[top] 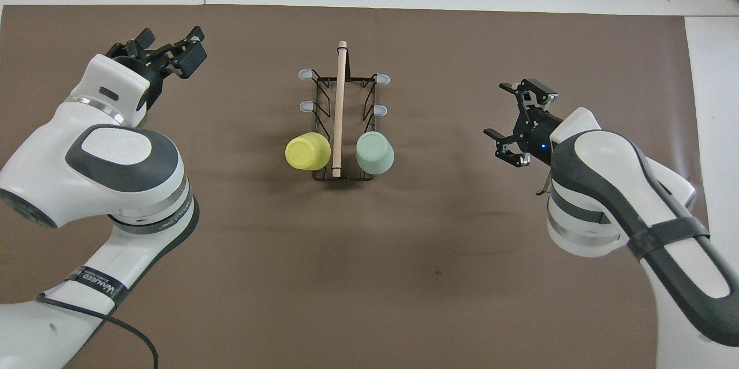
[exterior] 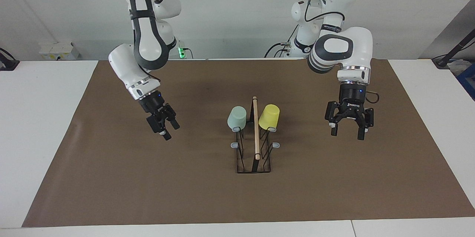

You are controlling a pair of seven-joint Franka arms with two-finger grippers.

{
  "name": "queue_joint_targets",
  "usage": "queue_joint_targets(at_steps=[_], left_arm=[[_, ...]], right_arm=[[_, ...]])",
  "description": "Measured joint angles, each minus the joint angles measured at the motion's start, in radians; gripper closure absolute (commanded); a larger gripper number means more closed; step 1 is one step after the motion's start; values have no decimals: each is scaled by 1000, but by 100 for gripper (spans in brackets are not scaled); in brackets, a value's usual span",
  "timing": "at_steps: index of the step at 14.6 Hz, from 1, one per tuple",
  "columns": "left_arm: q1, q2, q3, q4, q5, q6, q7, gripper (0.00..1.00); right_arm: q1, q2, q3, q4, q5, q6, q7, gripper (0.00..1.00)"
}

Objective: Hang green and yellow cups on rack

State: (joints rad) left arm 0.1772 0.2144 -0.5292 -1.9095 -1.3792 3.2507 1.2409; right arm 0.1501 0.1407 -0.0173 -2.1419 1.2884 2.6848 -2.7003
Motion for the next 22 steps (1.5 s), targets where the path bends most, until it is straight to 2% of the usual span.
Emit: queue_joint_targets(at_steps=[3, 5, 7, 10, 16, 19, 22], left_arm=[[32, -1, 5, -19, 94, -52, 0, 0], [58, -5, 16, -27, 163, -120, -3, 0], [82, -13, 41, -33, 253, -207, -35, 0], [104, -28, 66, -35, 400, -335, -151, 0], [129, -54, 89, -9, 808, -588, -522, 0], [129, -57, 89, 25, 983, -709, -679, 0], [128, -72, 88, 40, 1101, -831, -795, 0]], right_arm=[[-148, 0, -6, 54, -311, -228, 105, 0], [-222, -4, -7, 105, -470, -365, 218, 0], [-246, -18, -8, 147, -576, -462, 360, 0], [-240, -55, -2, 161, -705, -536, 618, 0], [-236, -101, -3, 236, -905, -759, 1090, 0], [-236, -103, -4, 252, -934, -818, 1259, 0], [-236, -103, -3, 253, -942, -850, 1456, 0]])
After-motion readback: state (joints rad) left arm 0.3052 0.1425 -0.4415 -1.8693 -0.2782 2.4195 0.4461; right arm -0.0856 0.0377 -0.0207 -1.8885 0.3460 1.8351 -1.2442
